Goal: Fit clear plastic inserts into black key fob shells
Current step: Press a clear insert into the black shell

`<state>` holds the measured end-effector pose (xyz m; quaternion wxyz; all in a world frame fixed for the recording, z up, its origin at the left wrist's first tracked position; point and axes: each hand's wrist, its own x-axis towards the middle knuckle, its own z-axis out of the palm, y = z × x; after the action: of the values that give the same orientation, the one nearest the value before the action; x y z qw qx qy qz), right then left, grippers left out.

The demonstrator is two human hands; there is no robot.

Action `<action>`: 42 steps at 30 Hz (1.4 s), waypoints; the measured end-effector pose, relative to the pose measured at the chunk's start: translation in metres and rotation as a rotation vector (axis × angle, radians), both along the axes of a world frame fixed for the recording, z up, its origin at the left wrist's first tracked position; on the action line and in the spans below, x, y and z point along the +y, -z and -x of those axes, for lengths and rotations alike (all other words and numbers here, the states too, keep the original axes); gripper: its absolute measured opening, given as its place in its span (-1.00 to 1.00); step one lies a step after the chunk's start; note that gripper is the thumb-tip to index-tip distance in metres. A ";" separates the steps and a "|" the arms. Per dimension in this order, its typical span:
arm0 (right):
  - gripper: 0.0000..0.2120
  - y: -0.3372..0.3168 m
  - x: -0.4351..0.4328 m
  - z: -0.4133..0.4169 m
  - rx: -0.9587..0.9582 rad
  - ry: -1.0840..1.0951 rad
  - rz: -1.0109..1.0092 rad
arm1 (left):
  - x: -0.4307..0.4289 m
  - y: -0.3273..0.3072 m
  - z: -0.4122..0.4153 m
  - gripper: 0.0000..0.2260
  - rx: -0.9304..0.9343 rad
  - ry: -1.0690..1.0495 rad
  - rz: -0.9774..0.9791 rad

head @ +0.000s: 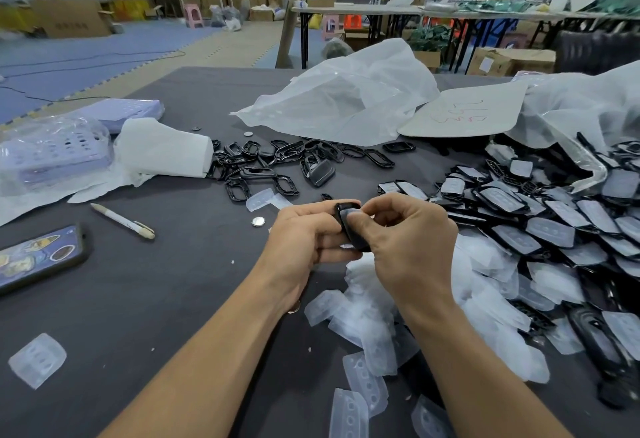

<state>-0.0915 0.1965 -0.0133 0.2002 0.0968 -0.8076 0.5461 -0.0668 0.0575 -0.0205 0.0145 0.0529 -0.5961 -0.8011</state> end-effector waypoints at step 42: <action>-0.88 0.005 0.007 0.009 -0.200 -0.210 0.033 | 0.006 -0.002 -0.006 -0.81 0.015 -0.229 0.256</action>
<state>-0.1005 0.2031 -0.0181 0.0623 0.1224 -0.7998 0.5844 -0.0613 0.0639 -0.0180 0.1166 0.1120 -0.6833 -0.7120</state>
